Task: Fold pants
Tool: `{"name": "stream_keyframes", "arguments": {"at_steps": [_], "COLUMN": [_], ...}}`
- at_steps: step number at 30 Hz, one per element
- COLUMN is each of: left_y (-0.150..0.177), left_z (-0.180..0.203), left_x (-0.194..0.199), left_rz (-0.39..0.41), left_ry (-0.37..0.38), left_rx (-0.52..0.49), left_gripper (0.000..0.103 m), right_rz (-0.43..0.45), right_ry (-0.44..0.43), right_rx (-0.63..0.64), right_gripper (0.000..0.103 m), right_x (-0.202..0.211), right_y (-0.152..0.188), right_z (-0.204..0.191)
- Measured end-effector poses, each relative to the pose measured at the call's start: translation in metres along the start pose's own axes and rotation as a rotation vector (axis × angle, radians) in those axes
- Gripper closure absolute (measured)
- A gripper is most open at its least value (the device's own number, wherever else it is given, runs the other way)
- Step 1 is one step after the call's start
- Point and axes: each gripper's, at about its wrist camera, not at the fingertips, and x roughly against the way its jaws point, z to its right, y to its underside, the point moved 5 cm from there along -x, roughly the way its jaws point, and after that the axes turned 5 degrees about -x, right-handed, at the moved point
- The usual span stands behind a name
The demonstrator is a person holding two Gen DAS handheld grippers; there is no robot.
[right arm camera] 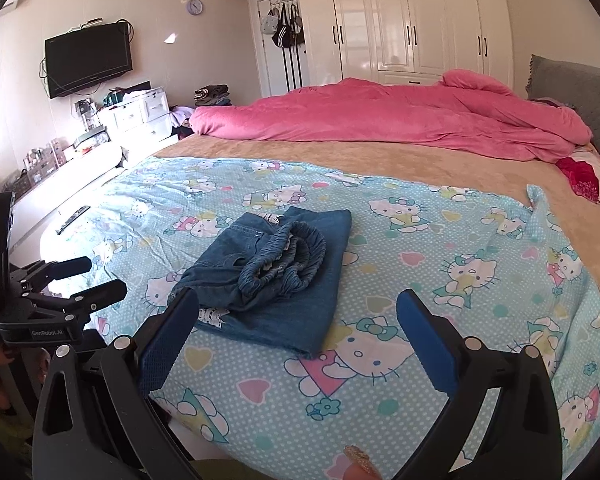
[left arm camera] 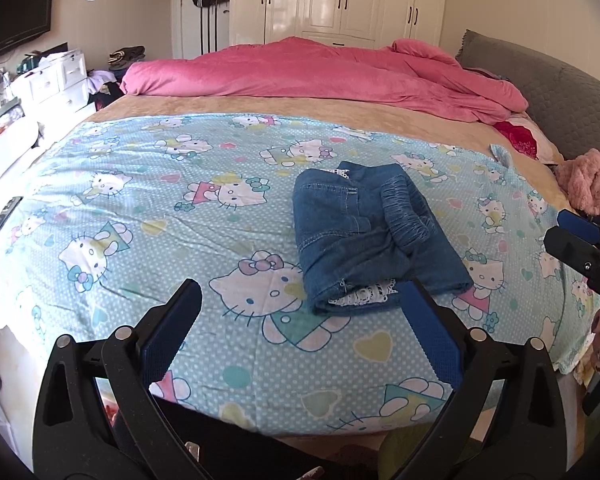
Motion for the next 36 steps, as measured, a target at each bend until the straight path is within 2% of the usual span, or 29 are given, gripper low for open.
{"name": "stream_keyframes", "arguments": {"at_steps": [6,11,20,36], "left_y": [0.005,0.013,0.037,0.049], "left_z": [0.002,0.005,0.009,0.003], "left_x": [0.005,0.006,-0.010,-0.018], "left_rz": [0.020,0.009,-0.057,-0.082], "left_ry": [-0.005,-0.004,0.003,-0.016], "left_rx": [0.007,0.000,0.006,0.030], "left_gripper": [0.009,0.009,0.009,0.009], "right_rz": [0.020,-0.024,-0.117,-0.148], "right_ry": [0.020,0.019,0.029,0.052], "right_rx": [-0.003,-0.016,-0.026,-0.059], "right_gripper": [0.004,0.004,0.004,0.004], "right_x": [0.004,-0.002,-0.024,-0.040], "right_y": [0.004,0.019,0.053,0.067], "right_z": [0.003,0.005,0.003,0.011]}}
